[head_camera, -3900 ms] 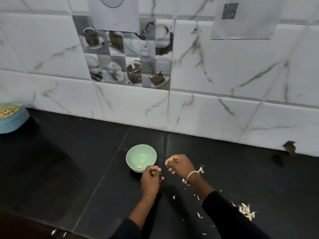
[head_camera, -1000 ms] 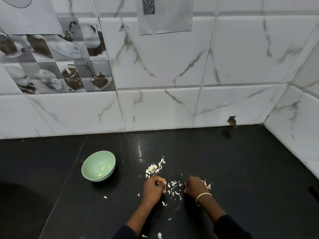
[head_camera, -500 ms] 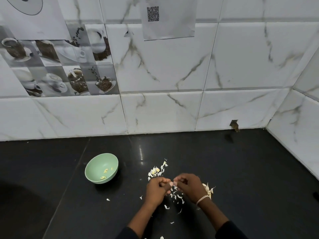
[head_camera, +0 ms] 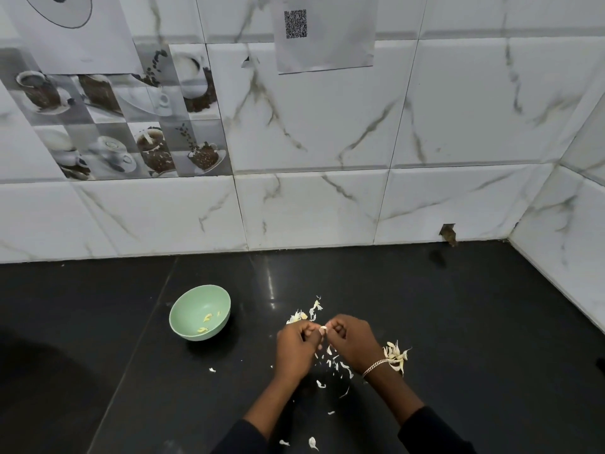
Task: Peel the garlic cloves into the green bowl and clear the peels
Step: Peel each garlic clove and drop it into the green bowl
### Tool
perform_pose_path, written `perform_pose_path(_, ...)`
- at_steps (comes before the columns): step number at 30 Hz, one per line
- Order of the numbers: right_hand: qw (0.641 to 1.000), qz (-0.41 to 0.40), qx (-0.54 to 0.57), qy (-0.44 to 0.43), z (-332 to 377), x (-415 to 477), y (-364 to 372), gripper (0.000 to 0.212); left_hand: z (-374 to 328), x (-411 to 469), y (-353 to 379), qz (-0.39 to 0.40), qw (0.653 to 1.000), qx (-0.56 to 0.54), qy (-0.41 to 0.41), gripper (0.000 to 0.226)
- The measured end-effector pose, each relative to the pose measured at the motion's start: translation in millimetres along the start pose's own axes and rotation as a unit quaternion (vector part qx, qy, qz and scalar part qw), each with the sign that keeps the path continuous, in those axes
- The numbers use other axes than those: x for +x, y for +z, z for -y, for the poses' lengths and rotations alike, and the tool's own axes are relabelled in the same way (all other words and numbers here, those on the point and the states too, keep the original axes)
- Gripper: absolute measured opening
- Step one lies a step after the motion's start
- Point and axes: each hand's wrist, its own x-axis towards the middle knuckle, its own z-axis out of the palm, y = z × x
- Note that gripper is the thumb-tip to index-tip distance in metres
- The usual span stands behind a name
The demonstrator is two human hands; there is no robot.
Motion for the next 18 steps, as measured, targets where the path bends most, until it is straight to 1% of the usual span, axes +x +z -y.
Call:
perform_pose_path(5, 0.999, -0.012, -0.048, -0.015, 1.0, 0.7, 1.2, 0.029, -3.1, -6.8, 0.3, -0.006, 1.000, 0.024, 0.017, 0.021)
perform_pose_path(10, 0.999, -0.028, -0.036, 0.005, 3.6, 0.8, 2.3, 0.026, -5.4, -10.7, 0.5, -0.029, 1.000, 0.005, 0.006, 0.022)
perform_pose_path(18, 0.999, -0.033, 0.017, 0.002, 5.3, -3.4, 1.8, 0.030, -5.4, -6.2, -6.3, 0.013, 1.000, 0.011, 0.021, 0.018)
